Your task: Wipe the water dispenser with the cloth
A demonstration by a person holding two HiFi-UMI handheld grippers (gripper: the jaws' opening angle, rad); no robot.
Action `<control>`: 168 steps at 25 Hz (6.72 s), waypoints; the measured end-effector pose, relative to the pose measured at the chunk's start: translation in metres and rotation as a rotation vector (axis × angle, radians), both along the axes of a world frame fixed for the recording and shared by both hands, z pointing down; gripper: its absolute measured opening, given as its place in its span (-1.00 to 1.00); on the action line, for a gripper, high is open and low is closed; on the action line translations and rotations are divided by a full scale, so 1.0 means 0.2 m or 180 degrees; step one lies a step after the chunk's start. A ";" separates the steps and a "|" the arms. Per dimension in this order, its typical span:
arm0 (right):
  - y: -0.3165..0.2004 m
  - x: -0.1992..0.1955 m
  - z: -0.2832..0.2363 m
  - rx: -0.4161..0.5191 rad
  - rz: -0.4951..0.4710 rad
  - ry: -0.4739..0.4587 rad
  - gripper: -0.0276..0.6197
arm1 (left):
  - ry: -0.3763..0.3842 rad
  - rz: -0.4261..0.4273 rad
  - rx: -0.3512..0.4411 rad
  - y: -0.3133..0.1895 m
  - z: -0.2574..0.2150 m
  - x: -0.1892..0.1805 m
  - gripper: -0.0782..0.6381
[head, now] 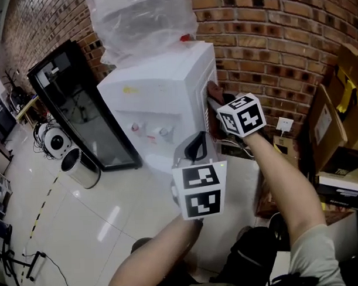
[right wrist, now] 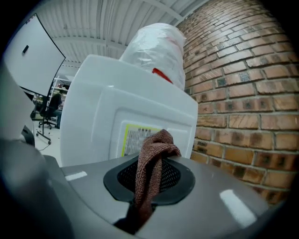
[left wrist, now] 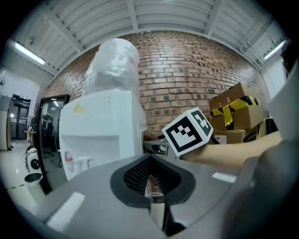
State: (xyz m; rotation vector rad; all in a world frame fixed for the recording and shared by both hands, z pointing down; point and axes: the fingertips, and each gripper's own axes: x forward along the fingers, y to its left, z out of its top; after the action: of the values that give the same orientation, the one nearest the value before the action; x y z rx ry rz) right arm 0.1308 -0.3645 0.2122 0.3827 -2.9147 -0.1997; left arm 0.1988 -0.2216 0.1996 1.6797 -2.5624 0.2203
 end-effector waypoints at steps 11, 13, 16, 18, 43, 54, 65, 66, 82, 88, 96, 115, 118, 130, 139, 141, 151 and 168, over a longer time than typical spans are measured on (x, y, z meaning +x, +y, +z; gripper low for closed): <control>-0.01 -0.03 0.65 -0.0174 -0.0061 0.0279 -0.75 | 0.0338 0.0288 -0.0366 -0.18 0.72 0.08 -0.78; -0.01 -0.02 0.78 -0.0270 -0.0047 0.0317 -0.75 | 0.0352 0.0308 -0.0405 -0.20 0.81 0.07 -0.78; -0.01 -0.03 0.94 -0.0502 -0.0029 0.0302 -0.75 | 0.0386 0.0352 -0.0443 -0.23 0.94 0.05 -0.78; -0.01 -0.02 1.03 -0.0591 -0.0019 0.0324 -0.75 | 0.0383 0.0422 -0.0511 -0.24 1.04 0.06 -0.78; 0.07 -0.01 2.07 -0.0975 -0.0238 0.1384 -0.75 | 0.0419 0.0438 -0.0917 -0.26 1.96 0.07 -0.78; 0.00 -0.02 2.45 -0.1492 -0.0120 0.1487 -0.75 | 0.0470 0.0449 -0.1237 -0.26 2.25 0.09 -0.78; -0.01 0.03 2.89 -0.2077 0.0038 0.1781 -0.75 | 0.0586 0.0399 -0.1423 -0.26 2.41 0.08 -0.78; 0.00 0.02 2.89 -0.2108 0.0034 0.1771 -0.75 | 0.0599 0.0390 -0.1425 -0.27 2.41 0.07 -0.78; -0.21 0.22 0.90 -0.0931 -0.0004 -0.0047 -0.75 | 0.0426 0.0623 -0.0507 -0.57 1.07 0.07 -0.78; -0.23 0.21 0.10 -0.0262 -0.0005 -0.0523 -0.75 | -0.0023 0.0593 -0.0001 -0.61 0.37 0.02 -0.78; -0.33 0.12 -0.56 0.0149 0.0113 -0.0781 -0.75 | -0.0472 0.0441 0.0730 -0.56 -0.44 -0.03 -0.78; -0.49 -0.12 -0.68 -0.0119 0.0104 -0.0849 -0.75 | -0.0308 0.0373 0.0795 -0.64 -0.54 -0.05 -0.78; -0.49 -0.14 -0.58 -0.0161 0.0111 -0.0757 -0.75 | -0.0210 0.0395 0.0710 -0.66 -0.44 -0.04 -0.78; -0.52 -0.15 -0.27 -0.0425 0.0132 -0.0551 -0.75 | 0.0107 0.0434 0.0356 -0.66 0.01 0.04 -0.78; -0.52 -0.15 0.04 -0.0638 0.0173 -0.0313 -0.75 | 0.0123 0.0501 0.0135 -0.65 0.37 0.10 -0.78; -0.52 -0.16 0.11 -0.0666 0.0180 -0.0263 -0.75 | 0.0124 0.0489 0.0064 -0.65 0.46 0.09 -0.78; -0.54 -0.16 0.45 -0.0889 0.0223 -0.0095 -0.75 | 0.0230 0.0430 -0.0026 -0.67 0.71 0.05 -0.78; -0.54 -0.17 1.05 -0.0966 0.0095 0.0110 -0.75 | 0.0419 0.0143 -0.0194 -0.75 1.16 -0.07 -0.78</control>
State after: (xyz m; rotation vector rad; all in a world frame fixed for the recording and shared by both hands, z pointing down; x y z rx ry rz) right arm 0.0962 -0.4726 0.4226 0.3669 -2.8401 0.2358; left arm 0.1856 -0.3722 0.4315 1.6724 -2.4011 0.1820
